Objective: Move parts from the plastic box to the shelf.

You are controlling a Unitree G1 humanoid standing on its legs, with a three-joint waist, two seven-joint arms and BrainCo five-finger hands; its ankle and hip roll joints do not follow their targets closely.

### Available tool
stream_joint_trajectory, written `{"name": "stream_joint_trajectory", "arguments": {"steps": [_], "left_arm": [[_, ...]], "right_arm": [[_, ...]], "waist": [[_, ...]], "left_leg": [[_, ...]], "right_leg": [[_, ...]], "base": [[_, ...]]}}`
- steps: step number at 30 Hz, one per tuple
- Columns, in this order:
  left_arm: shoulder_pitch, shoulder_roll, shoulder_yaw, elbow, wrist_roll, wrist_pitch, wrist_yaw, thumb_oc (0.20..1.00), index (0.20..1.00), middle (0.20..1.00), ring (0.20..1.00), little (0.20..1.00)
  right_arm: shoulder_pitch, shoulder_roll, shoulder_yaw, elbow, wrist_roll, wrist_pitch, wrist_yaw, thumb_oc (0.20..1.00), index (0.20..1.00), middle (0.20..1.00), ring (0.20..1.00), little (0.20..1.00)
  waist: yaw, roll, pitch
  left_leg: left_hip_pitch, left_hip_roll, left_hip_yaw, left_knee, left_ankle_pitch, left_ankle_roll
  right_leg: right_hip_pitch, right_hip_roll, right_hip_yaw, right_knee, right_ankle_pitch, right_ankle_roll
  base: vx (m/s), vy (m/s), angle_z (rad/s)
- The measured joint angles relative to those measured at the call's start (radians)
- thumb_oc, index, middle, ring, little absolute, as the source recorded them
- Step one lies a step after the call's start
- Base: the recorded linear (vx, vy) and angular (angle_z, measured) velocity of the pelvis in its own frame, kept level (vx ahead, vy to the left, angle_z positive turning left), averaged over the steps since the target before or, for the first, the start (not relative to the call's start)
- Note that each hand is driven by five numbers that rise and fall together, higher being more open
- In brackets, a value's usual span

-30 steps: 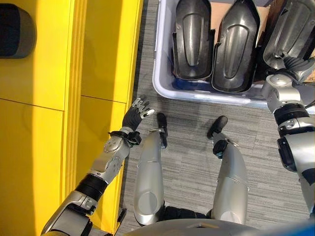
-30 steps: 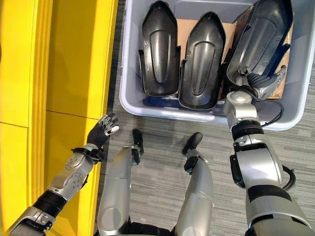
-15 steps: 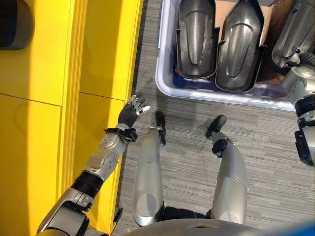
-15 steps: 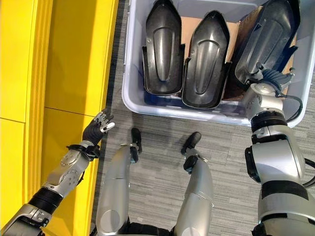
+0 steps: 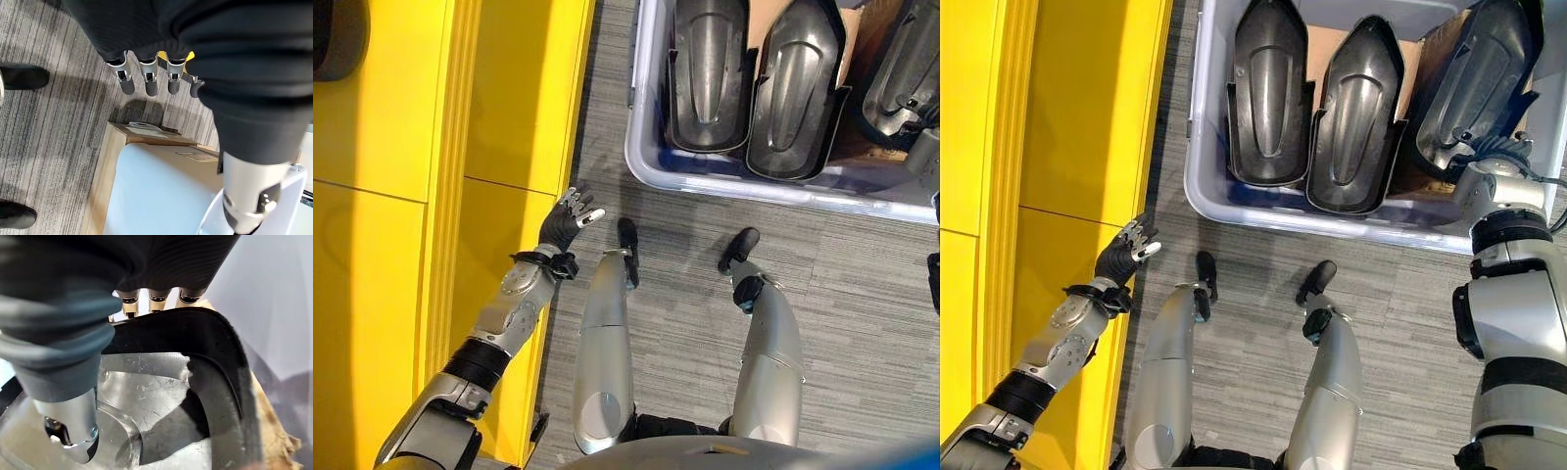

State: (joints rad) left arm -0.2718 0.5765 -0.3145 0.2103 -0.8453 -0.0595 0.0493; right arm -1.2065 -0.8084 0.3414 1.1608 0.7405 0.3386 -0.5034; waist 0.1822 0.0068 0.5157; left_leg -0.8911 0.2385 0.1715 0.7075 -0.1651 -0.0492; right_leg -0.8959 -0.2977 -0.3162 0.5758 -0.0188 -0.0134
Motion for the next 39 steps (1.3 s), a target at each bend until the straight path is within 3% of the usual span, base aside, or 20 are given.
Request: {"name": "stream_joint_trajectory", "arguments": {"steps": [6, 7, 8, 9, 24, 31, 33, 39], "left_arm": [[0.003, 0.022, 0.001, 0.0, -0.007, 0.011, -0.002, 1.0, 1.0, 1.0, 1.0, 1.0], [0.003, 0.027, 0.002, 0.0, -0.007, 0.011, -0.005, 1.0, 1.0, 1.0, 1.0, 1.0], [0.004, 0.031, 0.003, 0.0, -0.007, 0.011, -0.006, 1.0, 1.0, 1.0, 1.0, 1.0], [0.005, 0.034, 0.004, 0.0, -0.007, 0.011, -0.007, 1.0, 1.0, 1.0, 1.0, 1.0], [0.01, 0.039, 0.008, 0.001, -0.008, 0.015, -0.008, 1.0, 1.0, 1.0, 1.0, 1.0], [0.009, 0.039, 0.008, 0.002, -0.008, 0.014, -0.009, 1.0, 1.0, 1.0, 1.0, 1.0], [0.012, 0.039, 0.007, 0.004, -0.008, 0.014, -0.008, 1.0, 1.0, 1.0, 1.0, 1.0], [0.037, 0.027, 0.002, 0.007, -0.007, 0.003, -0.017, 1.0, 1.0, 1.0, 1.0, 1.0]], "right_arm": [[-0.006, -0.023, 0.029, 0.015, -0.05, 0.06, 0.072, 1.0, 1.0, 1.0, 1.0, 1.0], [-0.007, -0.03, 0.038, 0.015, -0.059, 0.07, 0.091, 0.586, 0.586, 0.586, 0.586, 0.586], [-0.007, -0.037, 0.052, 0.016, -0.061, 0.076, 0.11, 0.363, 0.363, 0.363, 0.363, 0.363], [-0.007, -0.038, 0.055, 0.017, -0.07, 0.081, 0.126, 0.2, 0.2, 0.2, 0.2, 0.2], [-0.012, -0.081, 0.06, 0.057, -0.084, 0.097, 0.193, 0.2, 0.2, 0.2, 0.2, 0.2], [0.006, -0.066, 0.046, 0.054, -0.048, 0.112, 0.213, 0.2, 0.2, 0.2, 0.2, 0.2], [0.01, -0.065, 0.046, 0.054, -0.048, 0.087, 0.189, 0.2, 0.2, 0.2, 0.2, 0.2], [0.088, 0.026, 0.02, -0.045, -0.255, -0.157, -0.07, 0.2, 0.2, 0.2, 0.2, 0.2]], "waist": [[0.003, -0.008, -0.007], [0.003, -0.009, -0.008], [0.003, -0.011, -0.009], [0.003, -0.013, -0.01], [0.003, -0.014, -0.031], [0.0, 0.004, -0.048], [-0.001, 0.004, -0.048], [-0.005, 0.017, -0.044]], "left_leg": [[-0.023, -0.001, -0.018, 0.009, 0.001, -0.001], [-0.023, -0.002, -0.018, 0.009, 0.001, -0.001], [-0.023, -0.002, -0.018, 0.009, 0.001, -0.001], [-0.024, -0.002, -0.018, 0.009, 0.001, -0.001], [-0.038, 0.004, -0.022, 0.012, 0.004, -0.008], [-0.061, 0.004, -0.025, 0.014, 0.006, -0.006], [-0.067, 0.005, -0.026, 0.016, 0.006, -0.006], [-0.069, 0.005, -0.02, 0.015, 0.008, -0.005]], "right_leg": [[-0.008, 0.0, -0.013, 0.004, 0.0, 0.0], [-0.008, -0.001, -0.013, 0.004, 0.0, 0.0], [-0.008, -0.002, -0.013, 0.004, 0.0, 0.0], [-0.009, -0.002, -0.012, 0.004, 0.0, 0.0], [-0.036, -0.001, -0.013, 0.038, -0.023, -0.011], [-0.055, 0.0, -0.015, 0.038, -0.024, -0.011], [-0.062, 0.0, -0.015, 0.04, -0.024, -0.011], [-0.065, 0.007, -0.009, 0.031, -0.015, -0.01]], "base": [[0.0, -0.006, 0.04], [0.0, 0.0, 0.0], [0.0, 0.0, 0.0], [0.0, 0.0, 0.0], [0.0, 0.0, 0.0], [0.0, 0.0, 0.0], [0.0, 0.0, 0.0], [0.0, 0.005, -0.01]]}}
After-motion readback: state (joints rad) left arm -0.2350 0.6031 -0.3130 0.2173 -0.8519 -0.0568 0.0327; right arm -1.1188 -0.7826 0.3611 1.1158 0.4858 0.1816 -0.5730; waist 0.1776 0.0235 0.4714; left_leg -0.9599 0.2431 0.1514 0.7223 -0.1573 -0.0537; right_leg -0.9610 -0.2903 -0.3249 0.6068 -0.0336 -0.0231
